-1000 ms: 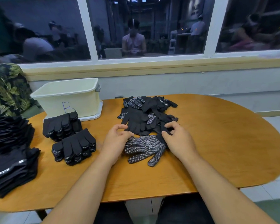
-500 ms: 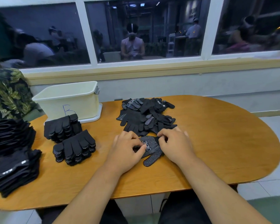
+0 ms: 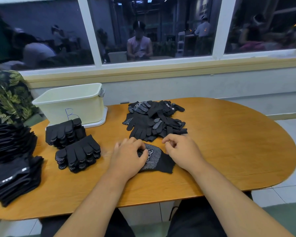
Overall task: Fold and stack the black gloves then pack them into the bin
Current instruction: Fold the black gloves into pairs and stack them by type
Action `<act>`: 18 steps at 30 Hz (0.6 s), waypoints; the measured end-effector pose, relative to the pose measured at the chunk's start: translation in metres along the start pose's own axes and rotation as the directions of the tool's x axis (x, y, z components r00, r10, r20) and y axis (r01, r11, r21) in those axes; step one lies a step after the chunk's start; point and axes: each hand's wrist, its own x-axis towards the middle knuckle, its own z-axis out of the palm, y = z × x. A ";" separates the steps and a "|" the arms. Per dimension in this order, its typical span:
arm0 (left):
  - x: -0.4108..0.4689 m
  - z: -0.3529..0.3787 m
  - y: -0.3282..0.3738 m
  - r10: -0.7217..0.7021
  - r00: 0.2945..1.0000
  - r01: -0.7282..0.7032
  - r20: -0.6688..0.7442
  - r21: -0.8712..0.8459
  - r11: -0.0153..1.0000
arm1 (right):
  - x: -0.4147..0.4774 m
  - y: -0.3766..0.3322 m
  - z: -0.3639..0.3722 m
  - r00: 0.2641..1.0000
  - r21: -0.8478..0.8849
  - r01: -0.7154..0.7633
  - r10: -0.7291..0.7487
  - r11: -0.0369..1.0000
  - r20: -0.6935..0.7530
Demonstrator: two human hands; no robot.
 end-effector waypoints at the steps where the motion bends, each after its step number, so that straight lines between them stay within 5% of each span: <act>1: 0.000 0.000 -0.001 0.000 1.000 0.000 0.006 -0.012 1.000 | 0.000 0.000 0.000 1.000 0.019 0.008 -0.008 1.000 0.019; 11: -0.013 -0.008 -0.022 0.133 0.978 -0.087 0.158 -0.268 0.960 | -0.003 -0.001 0.000 0.957 0.004 0.212 -0.209 0.977 0.202; 18: -0.025 -0.023 -0.020 -0.114 0.988 0.067 -0.102 -0.385 0.921 | -0.004 -0.004 0.001 0.936 0.001 0.279 -0.272 0.960 0.221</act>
